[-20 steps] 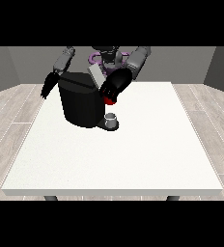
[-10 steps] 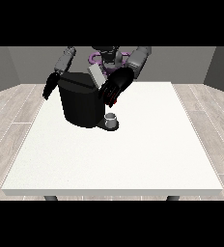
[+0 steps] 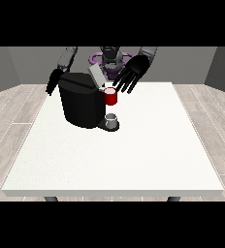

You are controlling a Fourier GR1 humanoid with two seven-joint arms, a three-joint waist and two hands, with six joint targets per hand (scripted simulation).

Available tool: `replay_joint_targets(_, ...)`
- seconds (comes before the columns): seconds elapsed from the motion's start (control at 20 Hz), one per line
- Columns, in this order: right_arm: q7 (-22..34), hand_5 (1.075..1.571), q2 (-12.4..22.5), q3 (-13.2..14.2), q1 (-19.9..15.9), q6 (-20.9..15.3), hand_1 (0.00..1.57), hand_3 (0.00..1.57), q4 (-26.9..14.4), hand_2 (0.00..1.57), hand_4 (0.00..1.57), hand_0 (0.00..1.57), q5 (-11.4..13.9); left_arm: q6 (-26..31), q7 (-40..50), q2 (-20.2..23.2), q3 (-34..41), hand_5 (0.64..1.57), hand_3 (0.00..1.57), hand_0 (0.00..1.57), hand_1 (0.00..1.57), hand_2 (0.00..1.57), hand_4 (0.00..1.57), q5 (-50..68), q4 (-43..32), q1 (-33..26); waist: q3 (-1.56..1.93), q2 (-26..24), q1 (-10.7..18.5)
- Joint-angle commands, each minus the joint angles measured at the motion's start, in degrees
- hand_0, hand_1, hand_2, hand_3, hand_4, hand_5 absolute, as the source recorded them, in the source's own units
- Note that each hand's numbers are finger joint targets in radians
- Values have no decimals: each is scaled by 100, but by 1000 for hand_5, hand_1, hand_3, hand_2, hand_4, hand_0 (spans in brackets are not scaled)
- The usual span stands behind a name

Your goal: Insert the coffee pod into the coffee machine and close the lid

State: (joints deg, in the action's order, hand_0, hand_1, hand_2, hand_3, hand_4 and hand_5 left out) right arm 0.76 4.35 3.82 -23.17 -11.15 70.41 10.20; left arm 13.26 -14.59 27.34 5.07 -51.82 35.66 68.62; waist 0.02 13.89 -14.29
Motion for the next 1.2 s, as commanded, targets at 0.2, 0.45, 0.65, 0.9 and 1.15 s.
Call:
replay_joint_targets(0.2,-382,1571,-92,127,844,-12,0,0,-433,0,0,0,-111,54,65,-995,434,1571,0,0,0,130,0,785,253,-771,-3,-1128,691)
replay_joint_targets(0.45,-561,1571,-113,231,1334,35,0,0,-396,0,0,0,-250,-17,-485,-1940,1485,1571,0,0,0,0,467,2188,123,-1938,-20,-1738,1280)
replay_joint_targets(0.65,-625,1571,-147,173,1593,135,0,0,-138,0,0,0,-315,130,-566,-2380,1868,1571,0,0,0,0,274,2715,-60,-2831,-12,-2590,1591)
replay_joint_targets(0.9,25,1571,179,203,1073,817,0,0,240,0,0,0,-714,317,-458,-2604,1732,1571,0,0,0,0,372,2751,-56,-3408,-4,-3139,1934)
replay_joint_targets(1.15,104,1571,514,-22,990,1316,0,0,538,0,154,0,-657,452,-132,-2618,1724,1571,0,0,0,0,420,2944,155,-3707,-2,-3290,2035)
